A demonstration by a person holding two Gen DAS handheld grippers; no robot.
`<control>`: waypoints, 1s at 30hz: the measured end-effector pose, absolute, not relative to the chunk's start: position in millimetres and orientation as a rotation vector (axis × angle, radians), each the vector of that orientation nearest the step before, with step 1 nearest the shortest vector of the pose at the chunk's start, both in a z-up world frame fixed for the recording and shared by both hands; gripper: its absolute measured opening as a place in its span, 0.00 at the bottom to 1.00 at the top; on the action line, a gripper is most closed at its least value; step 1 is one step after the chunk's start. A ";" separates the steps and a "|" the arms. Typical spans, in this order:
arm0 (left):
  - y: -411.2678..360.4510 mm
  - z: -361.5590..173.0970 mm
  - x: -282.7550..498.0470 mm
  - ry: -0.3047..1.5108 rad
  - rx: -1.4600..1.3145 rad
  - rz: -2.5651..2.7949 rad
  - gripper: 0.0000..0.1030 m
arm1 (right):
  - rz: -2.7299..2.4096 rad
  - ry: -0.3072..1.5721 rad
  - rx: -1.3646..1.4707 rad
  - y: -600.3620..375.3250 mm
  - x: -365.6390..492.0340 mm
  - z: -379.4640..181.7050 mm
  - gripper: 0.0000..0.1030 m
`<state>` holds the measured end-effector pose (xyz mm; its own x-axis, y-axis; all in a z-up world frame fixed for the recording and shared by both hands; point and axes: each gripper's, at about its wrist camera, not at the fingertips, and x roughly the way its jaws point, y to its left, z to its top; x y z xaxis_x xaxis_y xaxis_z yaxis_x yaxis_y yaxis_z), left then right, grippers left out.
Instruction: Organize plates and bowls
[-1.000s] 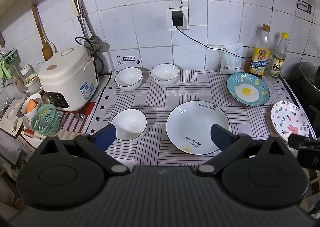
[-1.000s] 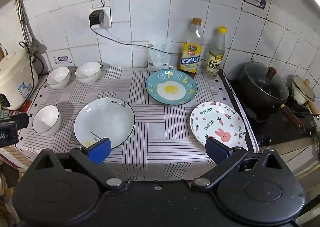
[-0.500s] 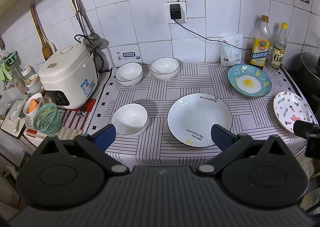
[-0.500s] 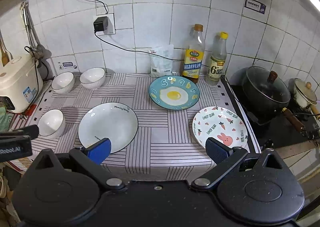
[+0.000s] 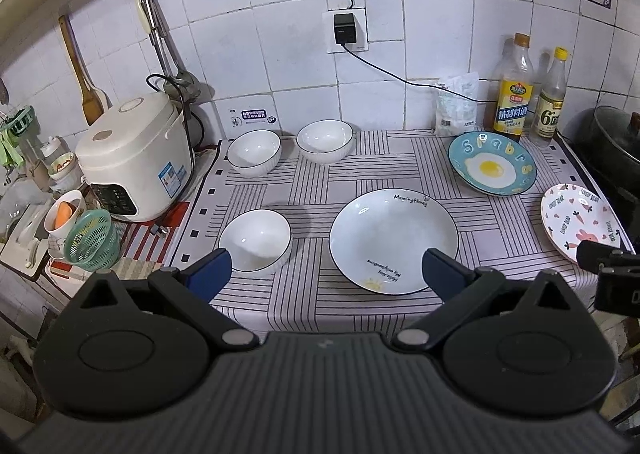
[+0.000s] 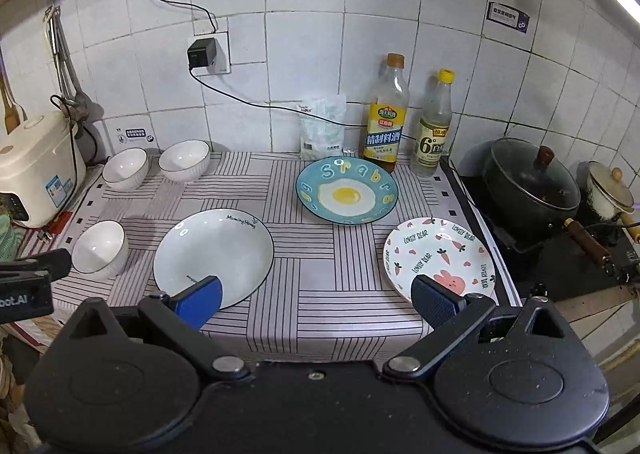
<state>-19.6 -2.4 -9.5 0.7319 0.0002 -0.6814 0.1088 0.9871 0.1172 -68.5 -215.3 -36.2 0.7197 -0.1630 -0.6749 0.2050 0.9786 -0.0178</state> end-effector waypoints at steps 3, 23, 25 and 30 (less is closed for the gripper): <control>-2.5 -11.5 -18.8 0.761 0.156 -0.061 1.00 | -0.211 0.738 0.055 -216.5 -68.2 -37.3 0.99; 2.0 -19.5 -18.6 0.803 0.153 -0.067 1.00 | -0.217 0.732 0.047 -221.9 -70.1 -41.7 0.99; 1.2 -19.5 -18.8 0.799 0.149 -0.070 1.00 | -0.215 0.726 0.036 -220.8 -70.6 -41.5 0.99; -0.1 -20.8 -22.0 0.794 0.132 -0.086 1.00 | -0.215 0.717 0.021 -220.8 -70.6 -40.5 0.99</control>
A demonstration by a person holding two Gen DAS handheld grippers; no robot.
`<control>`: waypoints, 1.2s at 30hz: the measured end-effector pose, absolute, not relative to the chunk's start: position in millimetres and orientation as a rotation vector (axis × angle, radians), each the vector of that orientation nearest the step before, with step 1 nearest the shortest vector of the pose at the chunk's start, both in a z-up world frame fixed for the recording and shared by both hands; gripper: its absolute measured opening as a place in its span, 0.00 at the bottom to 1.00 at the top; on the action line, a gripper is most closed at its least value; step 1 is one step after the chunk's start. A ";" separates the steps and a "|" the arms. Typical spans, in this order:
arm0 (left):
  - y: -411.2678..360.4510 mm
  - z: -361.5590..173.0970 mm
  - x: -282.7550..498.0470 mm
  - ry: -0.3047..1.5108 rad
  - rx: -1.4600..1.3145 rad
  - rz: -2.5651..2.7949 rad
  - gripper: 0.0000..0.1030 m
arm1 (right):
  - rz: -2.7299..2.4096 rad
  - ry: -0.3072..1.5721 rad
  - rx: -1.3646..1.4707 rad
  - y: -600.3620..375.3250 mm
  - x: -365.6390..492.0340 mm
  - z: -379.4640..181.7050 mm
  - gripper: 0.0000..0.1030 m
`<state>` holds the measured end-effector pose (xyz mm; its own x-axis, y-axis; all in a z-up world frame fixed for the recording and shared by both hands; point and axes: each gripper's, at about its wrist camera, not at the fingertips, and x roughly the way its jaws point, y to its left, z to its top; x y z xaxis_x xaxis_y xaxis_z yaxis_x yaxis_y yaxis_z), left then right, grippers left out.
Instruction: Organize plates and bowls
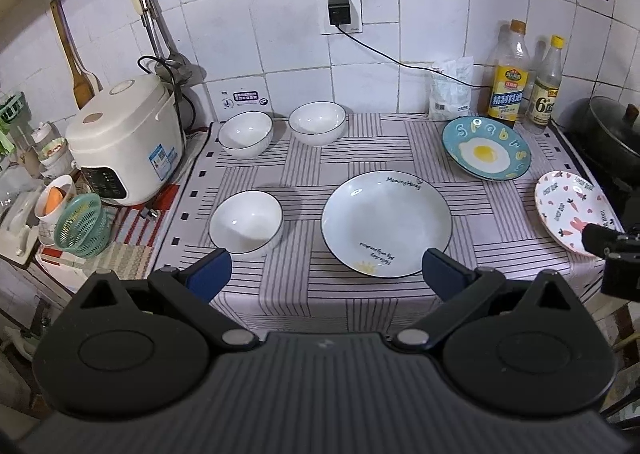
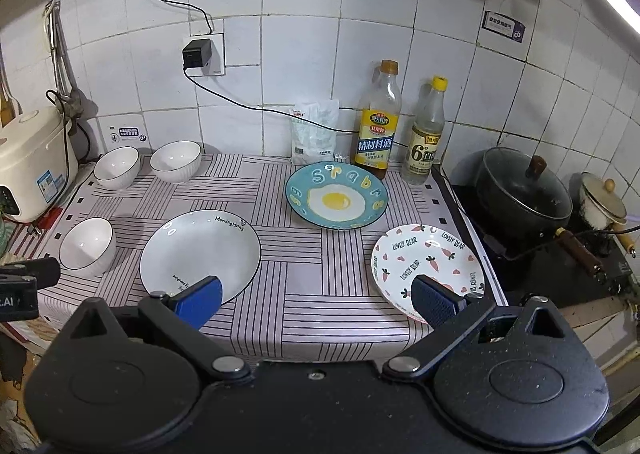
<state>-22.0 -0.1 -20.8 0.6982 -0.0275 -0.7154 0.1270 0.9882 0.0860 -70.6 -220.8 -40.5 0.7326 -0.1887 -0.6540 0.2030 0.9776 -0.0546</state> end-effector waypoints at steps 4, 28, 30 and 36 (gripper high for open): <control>3.0 -21.4 -22.2 0.799 0.072 -0.090 1.00 | -0.222 0.717 0.008 -219.6 -72.0 -41.9 0.99; 5.7 -121.4 74.5 0.914 0.042 -0.178 0.91 | 0.094 0.637 0.052 -222.2 -1.6 -139.4 0.93; 8.3 -139.8 85.3 0.927 0.036 -0.158 0.91 | 0.109 0.658 0.043 -216.1 12.7 -155.3 0.91; 9.8 -189.3 116.1 0.982 -0.021 -0.198 0.91 | 0.125 0.727 0.128 -215.0 52.3 -205.2 0.85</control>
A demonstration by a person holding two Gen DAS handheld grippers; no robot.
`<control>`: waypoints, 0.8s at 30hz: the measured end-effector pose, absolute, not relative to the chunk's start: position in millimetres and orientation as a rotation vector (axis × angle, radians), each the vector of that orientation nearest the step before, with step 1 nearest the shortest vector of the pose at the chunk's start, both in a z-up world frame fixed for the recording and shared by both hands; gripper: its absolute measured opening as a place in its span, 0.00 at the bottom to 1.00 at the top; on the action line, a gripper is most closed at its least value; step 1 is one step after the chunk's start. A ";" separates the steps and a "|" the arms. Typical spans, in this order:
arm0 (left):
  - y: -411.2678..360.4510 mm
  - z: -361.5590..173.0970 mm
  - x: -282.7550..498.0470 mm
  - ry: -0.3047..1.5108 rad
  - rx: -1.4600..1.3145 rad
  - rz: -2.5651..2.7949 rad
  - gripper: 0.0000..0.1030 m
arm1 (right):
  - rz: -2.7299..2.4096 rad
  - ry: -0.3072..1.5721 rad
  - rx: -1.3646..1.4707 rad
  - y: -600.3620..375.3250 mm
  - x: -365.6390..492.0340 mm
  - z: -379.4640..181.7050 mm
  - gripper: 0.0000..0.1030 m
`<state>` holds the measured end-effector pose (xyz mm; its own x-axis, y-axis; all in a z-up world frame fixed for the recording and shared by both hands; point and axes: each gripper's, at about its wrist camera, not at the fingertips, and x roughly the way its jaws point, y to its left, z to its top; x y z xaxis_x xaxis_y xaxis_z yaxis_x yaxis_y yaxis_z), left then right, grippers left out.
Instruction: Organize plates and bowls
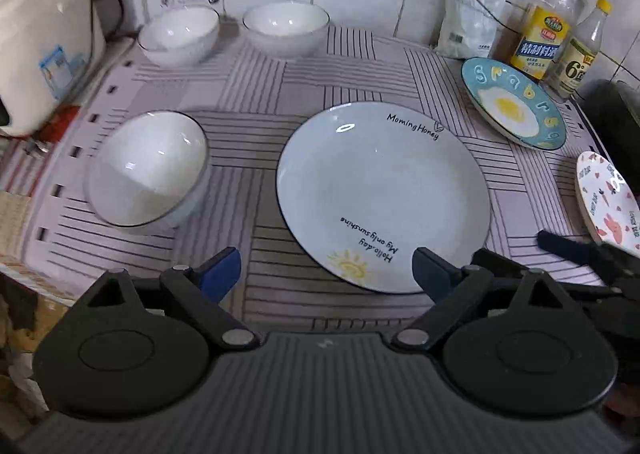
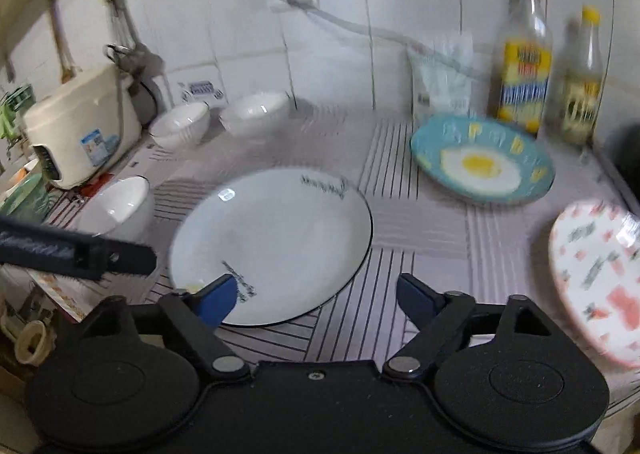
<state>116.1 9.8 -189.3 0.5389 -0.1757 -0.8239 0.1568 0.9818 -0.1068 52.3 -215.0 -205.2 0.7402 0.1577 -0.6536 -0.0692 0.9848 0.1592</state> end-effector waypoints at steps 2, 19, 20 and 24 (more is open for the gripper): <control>7.4 -205.0 125.3 0.993 -0.021 -0.198 0.80 | 0.118 0.772 0.192 -221.8 67.2 -223.3 0.78; 3.2 -248.9 172.5 1.164 -0.144 -0.209 0.34 | 0.132 0.773 0.409 -239.5 102.2 -265.0 0.22; 1.8 -249.3 172.4 1.166 -0.145 -0.203 0.34 | 0.136 0.771 0.407 -240.0 102.7 -264.7 0.21; -1.4 -245.3 173.1 1.169 -0.132 -0.217 0.33 | 0.159 0.773 0.406 -244.4 104.5 -262.8 0.20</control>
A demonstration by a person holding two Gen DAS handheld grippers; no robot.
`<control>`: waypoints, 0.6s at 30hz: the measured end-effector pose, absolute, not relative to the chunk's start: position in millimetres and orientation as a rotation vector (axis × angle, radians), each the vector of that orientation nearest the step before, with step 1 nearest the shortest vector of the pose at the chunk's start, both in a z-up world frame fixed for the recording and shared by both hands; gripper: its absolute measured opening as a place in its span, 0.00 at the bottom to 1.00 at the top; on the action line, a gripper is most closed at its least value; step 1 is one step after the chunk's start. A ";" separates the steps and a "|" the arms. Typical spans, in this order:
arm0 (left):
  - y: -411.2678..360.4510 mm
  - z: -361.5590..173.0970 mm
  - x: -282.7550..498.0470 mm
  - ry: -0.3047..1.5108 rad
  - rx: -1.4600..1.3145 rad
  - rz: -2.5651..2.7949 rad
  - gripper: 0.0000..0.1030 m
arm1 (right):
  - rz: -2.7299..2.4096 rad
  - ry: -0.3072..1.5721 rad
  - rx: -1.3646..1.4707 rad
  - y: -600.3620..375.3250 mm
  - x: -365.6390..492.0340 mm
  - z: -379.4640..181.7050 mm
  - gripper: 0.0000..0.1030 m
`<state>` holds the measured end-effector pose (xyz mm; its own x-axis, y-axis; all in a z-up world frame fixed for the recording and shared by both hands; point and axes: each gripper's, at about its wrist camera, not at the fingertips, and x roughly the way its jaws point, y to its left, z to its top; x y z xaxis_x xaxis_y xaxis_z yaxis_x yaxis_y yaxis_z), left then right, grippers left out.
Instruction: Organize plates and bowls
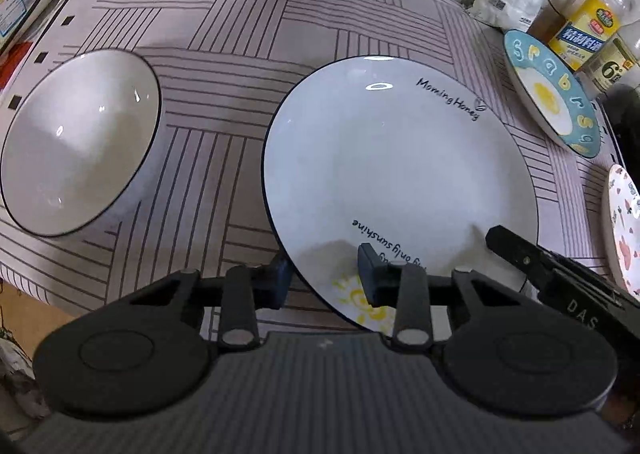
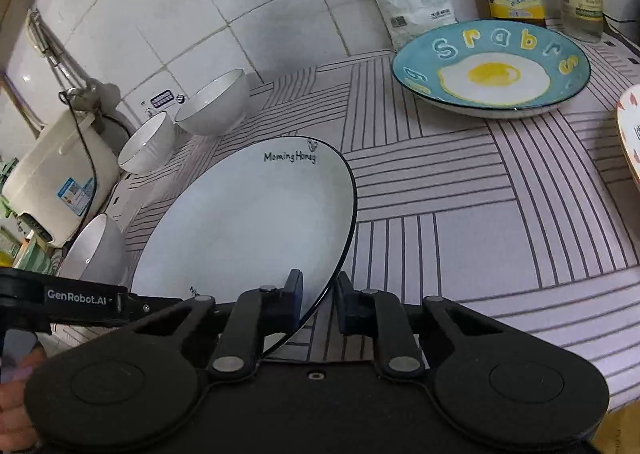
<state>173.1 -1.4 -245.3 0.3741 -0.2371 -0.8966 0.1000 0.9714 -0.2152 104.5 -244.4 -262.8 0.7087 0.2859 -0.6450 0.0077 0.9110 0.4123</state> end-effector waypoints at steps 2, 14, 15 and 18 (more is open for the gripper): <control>-3.4 -242.7 174.4 1.164 -0.124 -0.228 0.32 | 0.171 0.767 0.405 -246.8 106.1 -259.7 0.21; -15.6 -230.3 230.3 1.121 -0.073 -0.245 0.32 | 0.200 0.719 0.367 -260.0 152.6 -249.3 0.23; -17.3 -230.7 234.9 1.118 -0.065 -0.243 0.32 | 0.205 0.720 0.364 -260.0 157.0 -249.9 0.24; -20.3 -234.2 247.1 1.115 -0.045 -0.236 0.32 | 0.206 0.724 0.351 -258.5 168.7 -252.3 0.24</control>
